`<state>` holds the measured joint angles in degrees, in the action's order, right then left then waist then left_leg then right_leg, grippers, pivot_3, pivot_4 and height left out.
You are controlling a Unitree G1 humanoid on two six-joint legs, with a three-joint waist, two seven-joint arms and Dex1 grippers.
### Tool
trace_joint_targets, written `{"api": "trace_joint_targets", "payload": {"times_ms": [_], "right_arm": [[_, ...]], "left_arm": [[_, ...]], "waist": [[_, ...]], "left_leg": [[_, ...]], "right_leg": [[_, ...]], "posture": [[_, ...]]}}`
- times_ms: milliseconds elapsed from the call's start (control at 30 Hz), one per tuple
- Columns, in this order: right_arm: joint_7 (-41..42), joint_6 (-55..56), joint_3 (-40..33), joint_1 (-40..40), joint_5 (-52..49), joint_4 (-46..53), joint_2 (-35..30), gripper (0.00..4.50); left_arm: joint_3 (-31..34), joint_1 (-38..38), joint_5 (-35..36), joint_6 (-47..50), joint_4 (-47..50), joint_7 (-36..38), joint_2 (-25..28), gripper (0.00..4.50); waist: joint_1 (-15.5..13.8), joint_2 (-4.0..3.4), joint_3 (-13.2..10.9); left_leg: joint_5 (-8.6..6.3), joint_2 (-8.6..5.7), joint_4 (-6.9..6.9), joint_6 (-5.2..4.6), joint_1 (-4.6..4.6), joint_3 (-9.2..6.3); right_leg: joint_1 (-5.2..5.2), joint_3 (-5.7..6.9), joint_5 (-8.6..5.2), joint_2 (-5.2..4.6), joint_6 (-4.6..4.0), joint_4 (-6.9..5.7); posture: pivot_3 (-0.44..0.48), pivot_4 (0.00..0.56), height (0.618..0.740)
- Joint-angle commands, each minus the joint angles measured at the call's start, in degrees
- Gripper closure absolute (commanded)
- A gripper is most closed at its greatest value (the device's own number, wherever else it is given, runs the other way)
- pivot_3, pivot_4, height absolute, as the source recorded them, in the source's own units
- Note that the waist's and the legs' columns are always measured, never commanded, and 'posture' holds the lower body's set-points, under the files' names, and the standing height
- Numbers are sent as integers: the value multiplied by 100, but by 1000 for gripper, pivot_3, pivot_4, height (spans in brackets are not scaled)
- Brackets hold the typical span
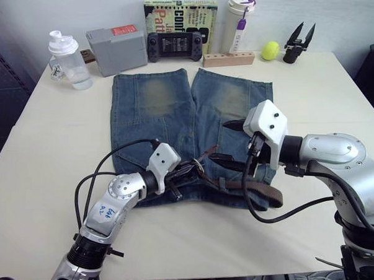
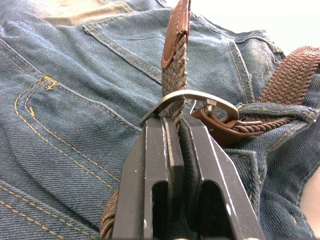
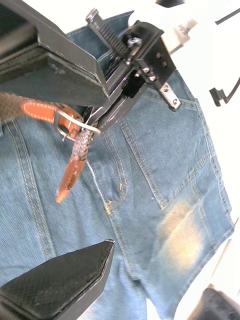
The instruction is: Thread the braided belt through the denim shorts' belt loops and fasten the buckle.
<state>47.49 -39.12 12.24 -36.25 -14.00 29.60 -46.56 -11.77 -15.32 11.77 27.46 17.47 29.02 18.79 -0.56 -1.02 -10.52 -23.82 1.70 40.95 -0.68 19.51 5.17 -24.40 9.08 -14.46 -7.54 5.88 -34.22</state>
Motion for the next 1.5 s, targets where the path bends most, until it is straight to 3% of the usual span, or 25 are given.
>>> {"api": "trace_joint_targets", "payload": {"times_ms": [33,167,367,500,667,733,900,967,1167,1367,1500], "right_arm": [[-110,2787,1078,-140,2031,-942,-298,11],[-376,4121,1360,-337,2931,-1800,-216,11],[-282,4725,1310,-339,3203,-2216,82,11],[-170,4841,1211,-261,3239,-2250,182,1267],[-43,4776,1162,-152,3258,-2173,274,3370],[-9,4748,1142,-122,3279,-2148,310,4407],[61,4604,1077,6,3324,-2042,385,4480],[21,4422,967,117,3355,-1974,418,4500],[-93,4215,682,354,3391,-1793,425,4500],[-211,4287,513,503,3461,-1748,459,4500],[-314,4263,396,640,3428,-1642,474,4500]], "left_arm": [[-114,-58,-223,-266,30,62,74,4500],[-178,-102,-446,-454,9,87,155,4500],[-273,-84,-739,-608,57,119,253,4500],[-230,-102,-793,-601,41,110,239,4500],[-209,-138,-852,-611,12,110,234,4500],[-195,-159,-864,-604,-8,103,222,4500],[-200,-185,-906,-505,-20,149,235,4500],[236,-47,-326,-325,199,222,88,3663],[1426,474,1011,201,507,846,474,1099],[1985,573,1477,313,-134,1122,771,1099],[1779,538,852,3,-876,1019,1051,2364]], "waist": [[-7,3,1],[4,3,1],[12,3,1],[-2,3,1],[-10,3,1],[-7,3,1],[-19,3,1],[-19,3,1],[35,3,0],[18,3,0],[36,3,0]], "left_leg": [[0,0,1,0,0,3],[0,4,0,0,1,4],[1,8,1,0,4,1],[1,8,3,0,5,0],[1,9,3,0,5,-1],[1,9,4,0,5,-1],[1,9,5,0,5,-1],[1,8,5,0,5,-1],[1,15,4,0,3,-3],[1,9,7,0,5,-6],[1,9,6,0,5,-4]], "right_leg": [[0,0,1,0,1,1],[-2,2,1,2,1,0],[-2,5,1,3,1,0],[-2,5,1,2,1,0],[-2,5,1,2,1,-2],[-2,4,1,1,1,-3],[-2,5,1,2,1,-6],[-2,4,1,1,1,-6],[-5,4,0,1,-1,-12],[-4,5,-1,-2,-1,-9],[-4,6,0,2,-1,-10]], "posture": [[0,150,726],[0,150,726],[0,150,726],[0,150,726],[0,150,726],[0,150,726],[0,150,726],[0,150,726],[0,150,726],[0,150,726],[0,150,726]]}}
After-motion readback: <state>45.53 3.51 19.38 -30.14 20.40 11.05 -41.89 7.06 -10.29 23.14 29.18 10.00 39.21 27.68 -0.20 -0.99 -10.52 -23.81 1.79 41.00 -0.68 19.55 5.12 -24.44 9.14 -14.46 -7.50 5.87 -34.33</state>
